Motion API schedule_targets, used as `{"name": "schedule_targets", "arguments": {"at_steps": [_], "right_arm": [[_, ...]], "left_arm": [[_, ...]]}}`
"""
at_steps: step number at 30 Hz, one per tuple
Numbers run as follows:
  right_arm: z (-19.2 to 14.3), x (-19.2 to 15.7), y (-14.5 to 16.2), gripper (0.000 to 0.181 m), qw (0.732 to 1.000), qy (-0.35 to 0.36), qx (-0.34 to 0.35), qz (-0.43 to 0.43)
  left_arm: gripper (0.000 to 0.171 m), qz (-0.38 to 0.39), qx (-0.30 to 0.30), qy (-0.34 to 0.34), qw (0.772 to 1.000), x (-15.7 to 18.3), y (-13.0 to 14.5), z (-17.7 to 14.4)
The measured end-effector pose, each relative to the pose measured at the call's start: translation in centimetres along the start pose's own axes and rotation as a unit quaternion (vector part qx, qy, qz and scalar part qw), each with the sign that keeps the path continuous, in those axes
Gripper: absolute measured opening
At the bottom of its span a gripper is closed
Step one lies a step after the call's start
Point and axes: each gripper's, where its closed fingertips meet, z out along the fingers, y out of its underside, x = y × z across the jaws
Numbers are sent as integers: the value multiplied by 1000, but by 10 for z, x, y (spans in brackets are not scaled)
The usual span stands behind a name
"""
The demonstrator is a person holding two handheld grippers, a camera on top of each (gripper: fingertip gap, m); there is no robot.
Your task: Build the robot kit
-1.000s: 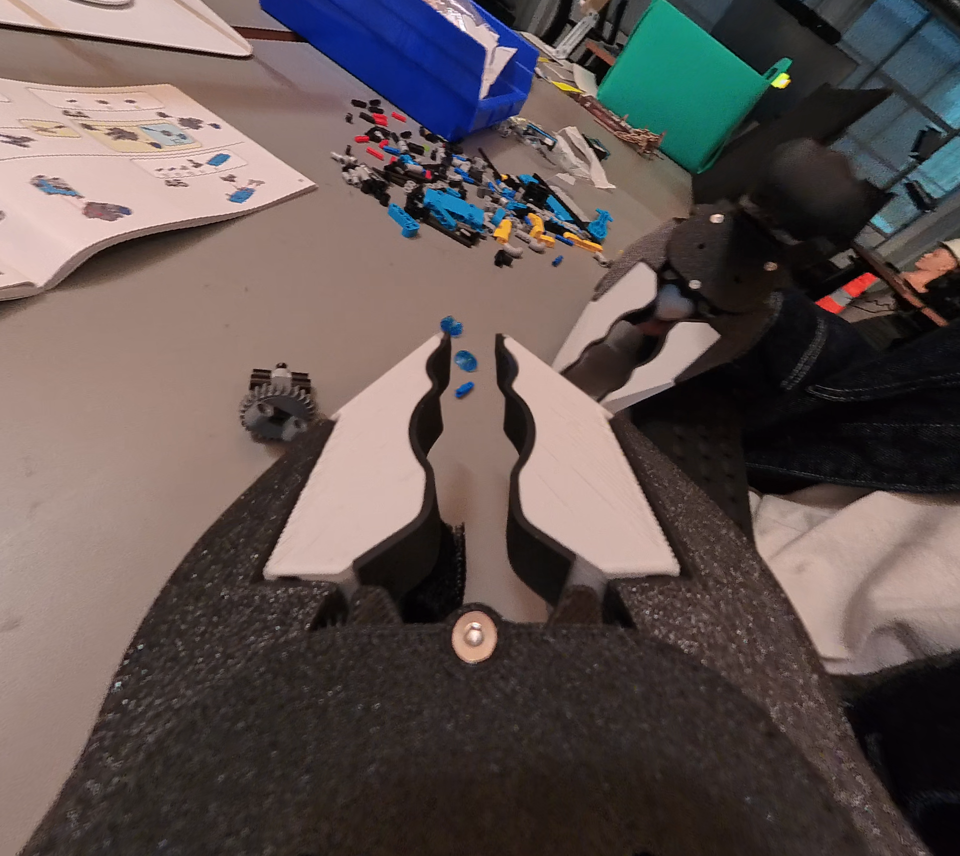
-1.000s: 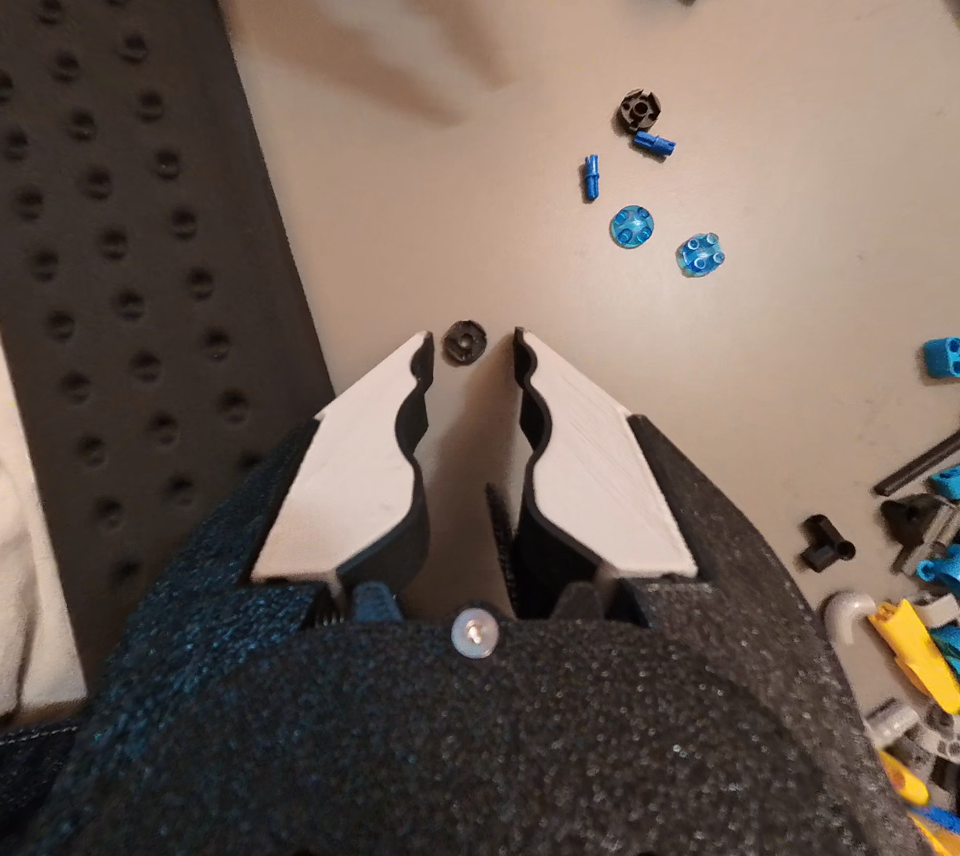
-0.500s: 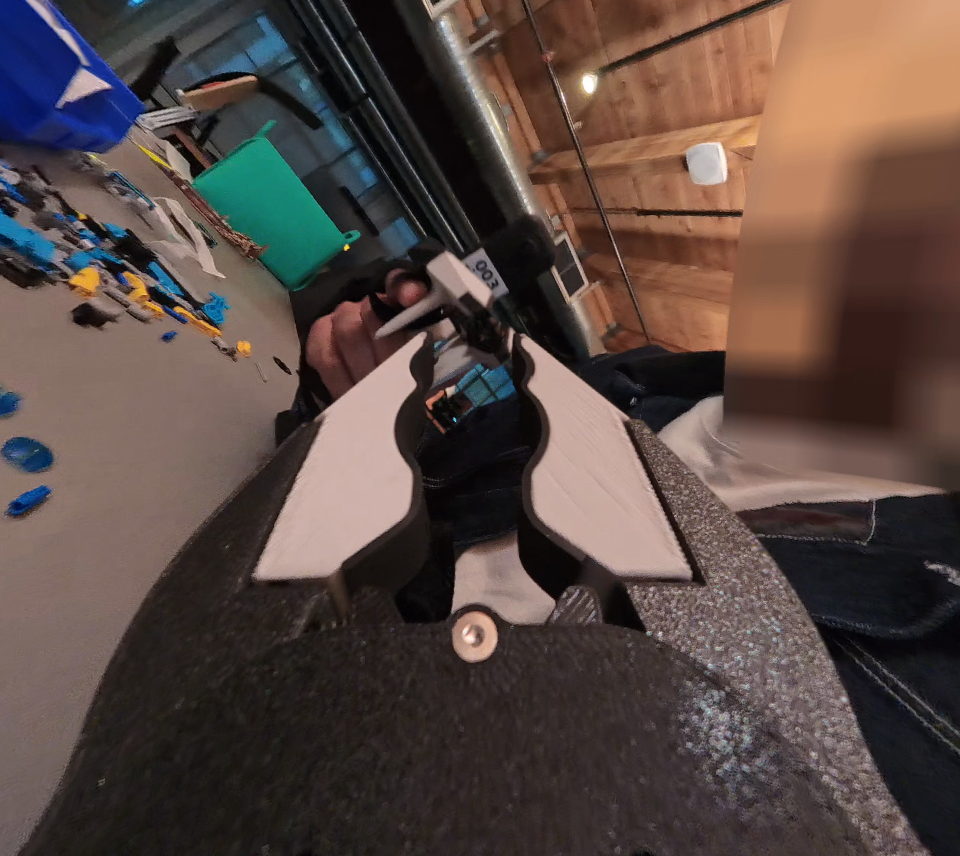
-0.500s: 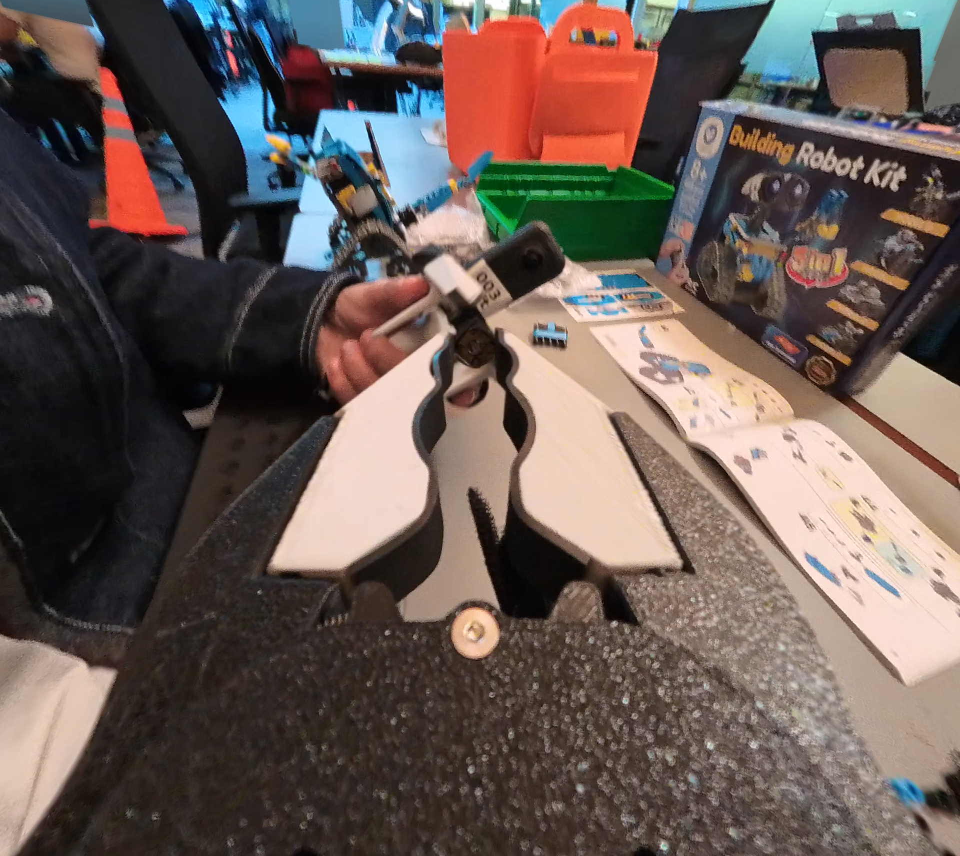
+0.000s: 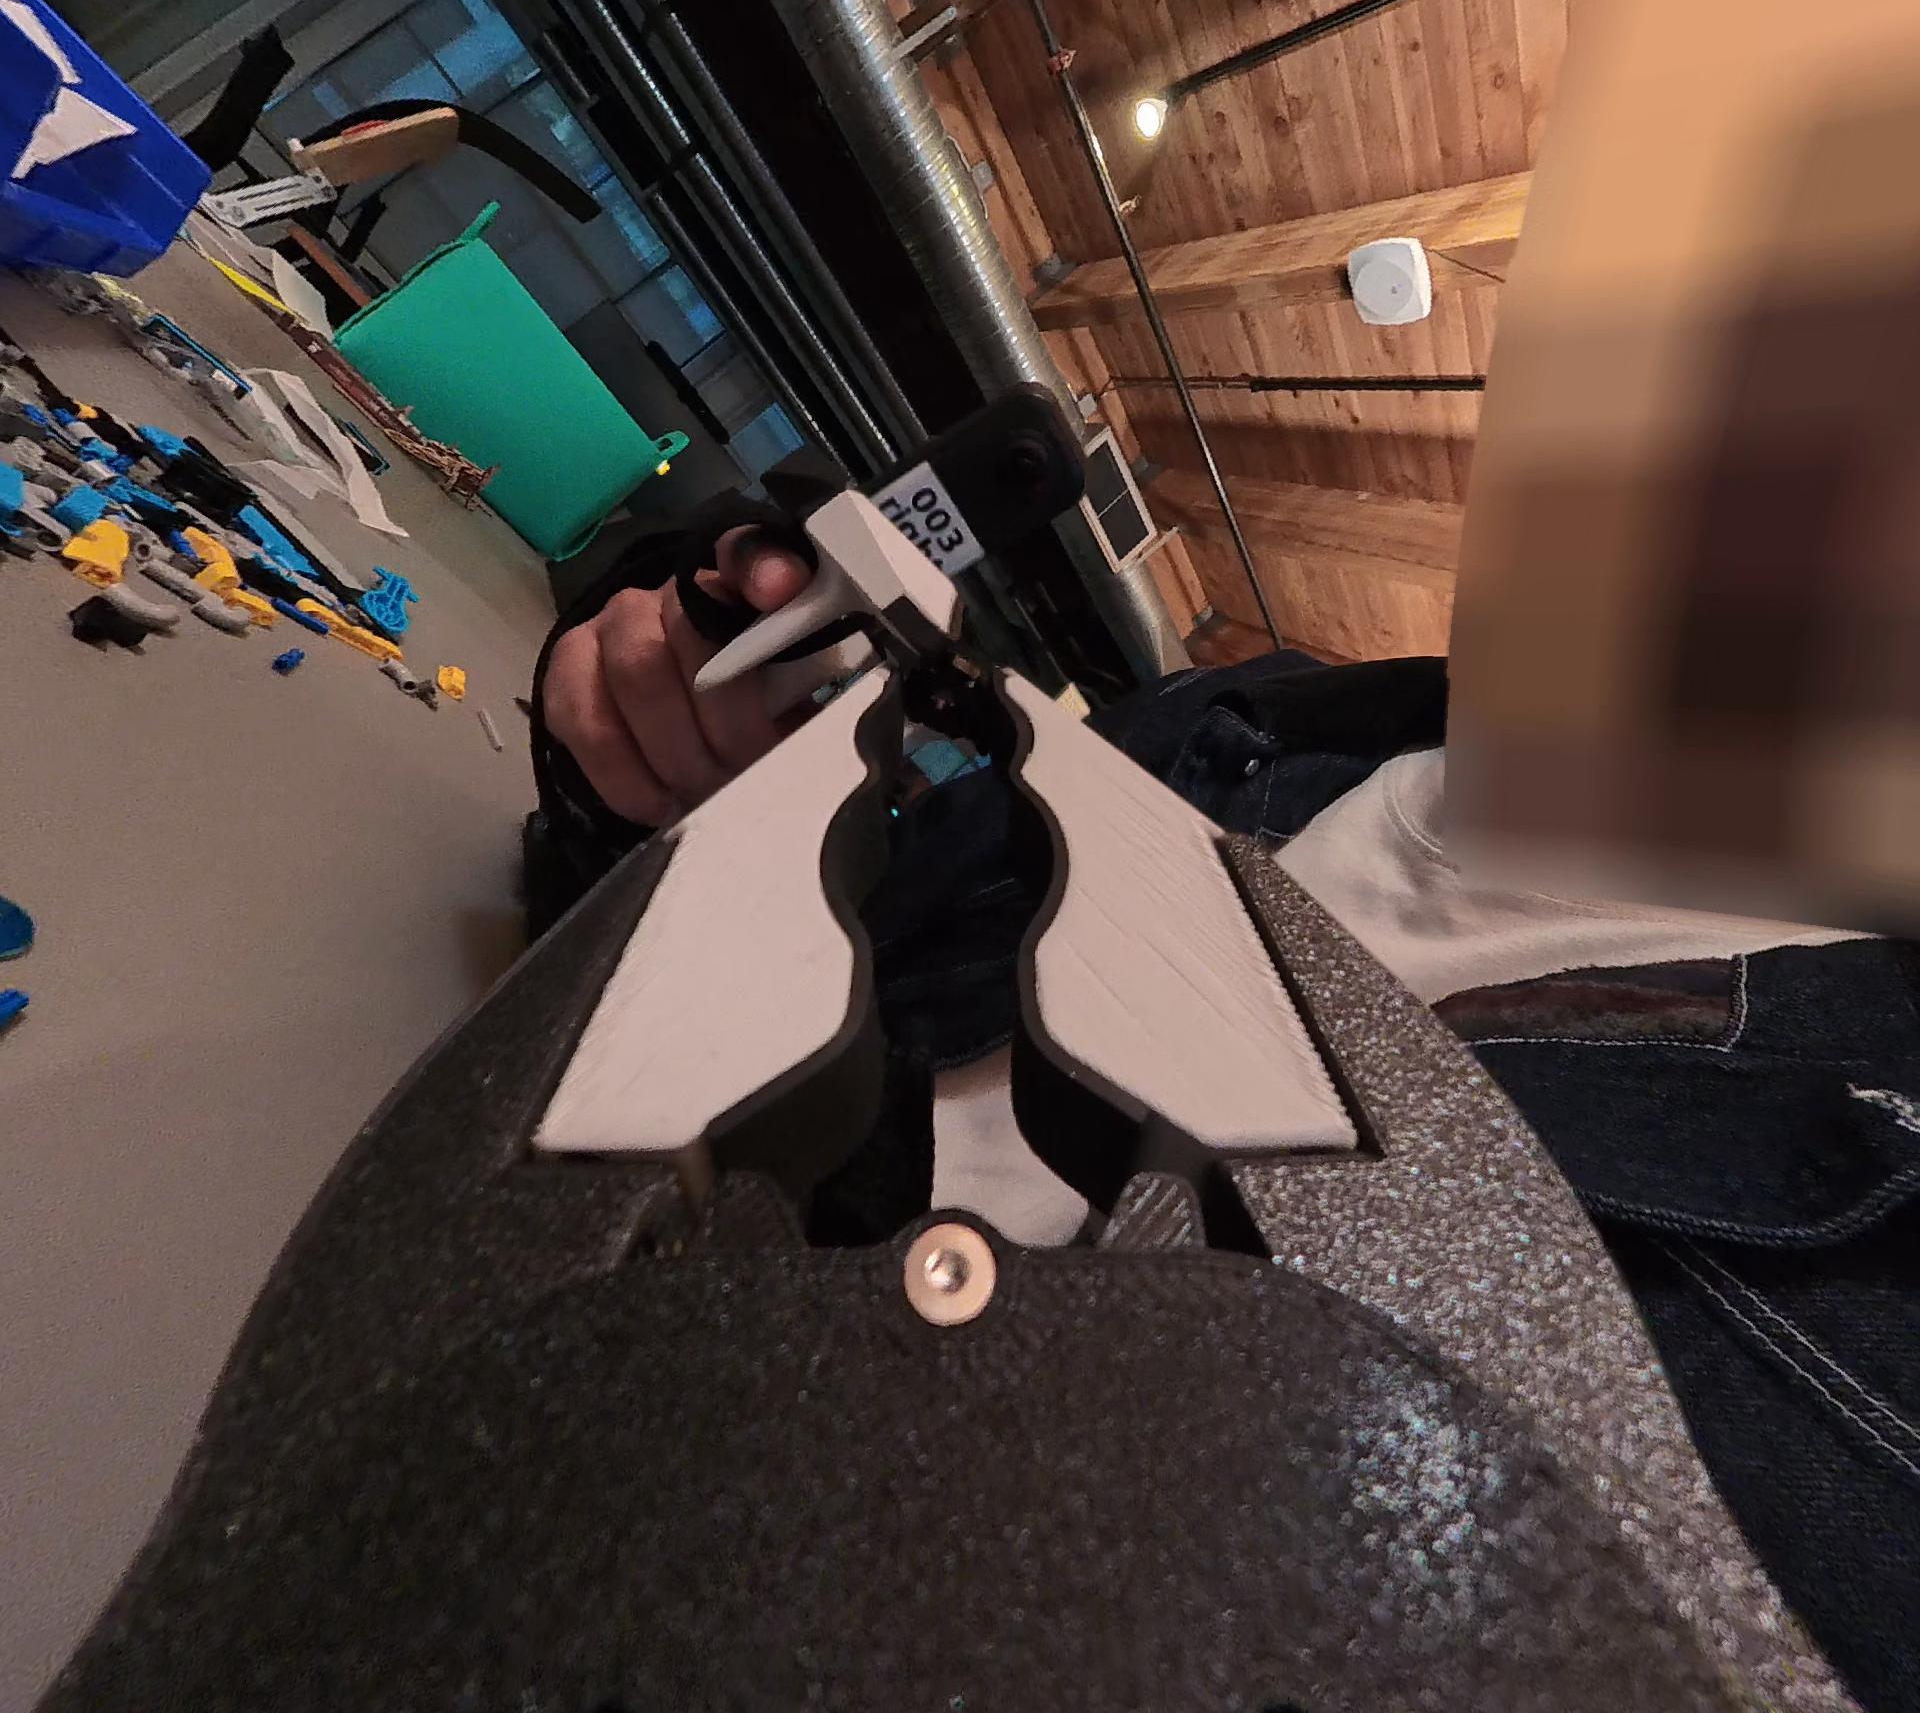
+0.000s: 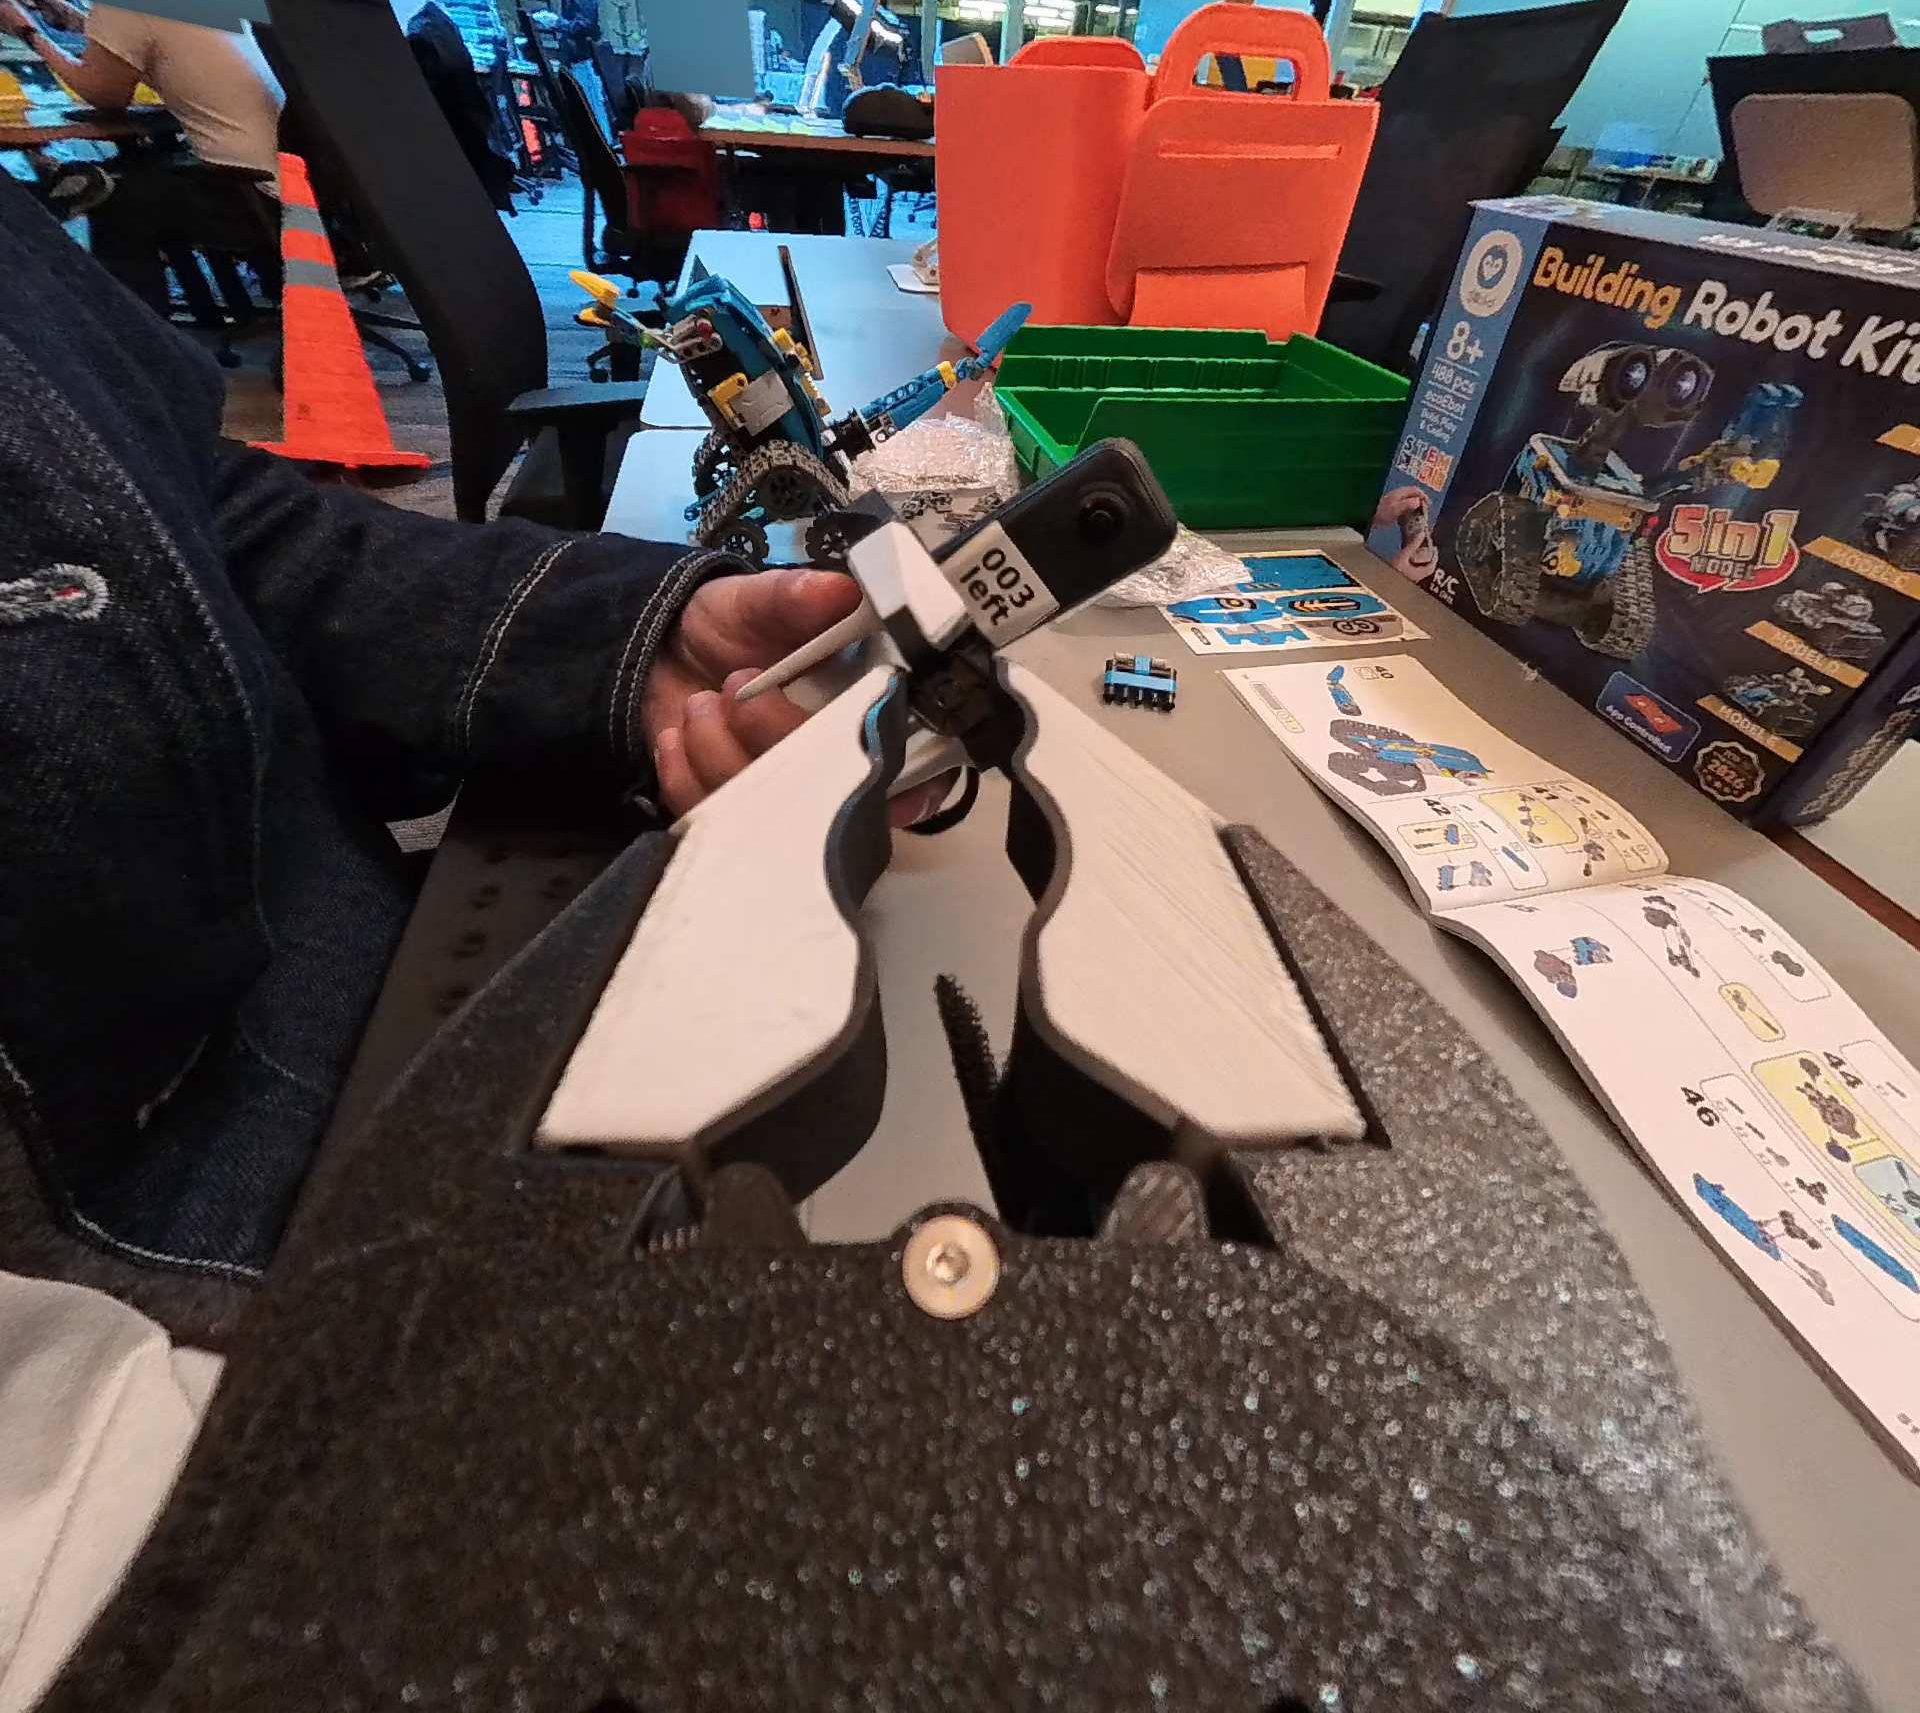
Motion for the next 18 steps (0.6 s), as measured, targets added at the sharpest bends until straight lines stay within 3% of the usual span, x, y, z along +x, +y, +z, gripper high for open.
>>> {"name": "schedule_targets", "arguments": {"at_steps": [3, 5, 7, 9, 10, 12, 18], "right_arm": [[-2, 1, 5, 16, 1000, -2, -7, 7], [-13, 12, 11, 28, 1000, 8, -25, 10], [-33, 37, 43, 28, 992, 27, -119, 13], [-53, 64, 98, 45, 966, 62, -248, 26], [-58, 62, 121, 36, 954, 42, -293, 39], [-65, 79, 150, 34, 935, 75, -346, 37], [-60, 87, 170, 31, 926, 68, -370, 36]], "left_arm": [[14, 17, -14, -26, 999, -6, 2, -1], [14, 38, -20, -70, 997, -17, 2, -6], [14, 61, -11, -117, 991, -28, -5, -16], [14, 72, 1, -139, 988, -32, -12, -22], [14, 72, 12, -141, 987, -33, -16, -23], [14, 63, 32, -129, 989, -30, -22, -25], [14, 43, 69, -75, 994, -14, -33, -30]]}}
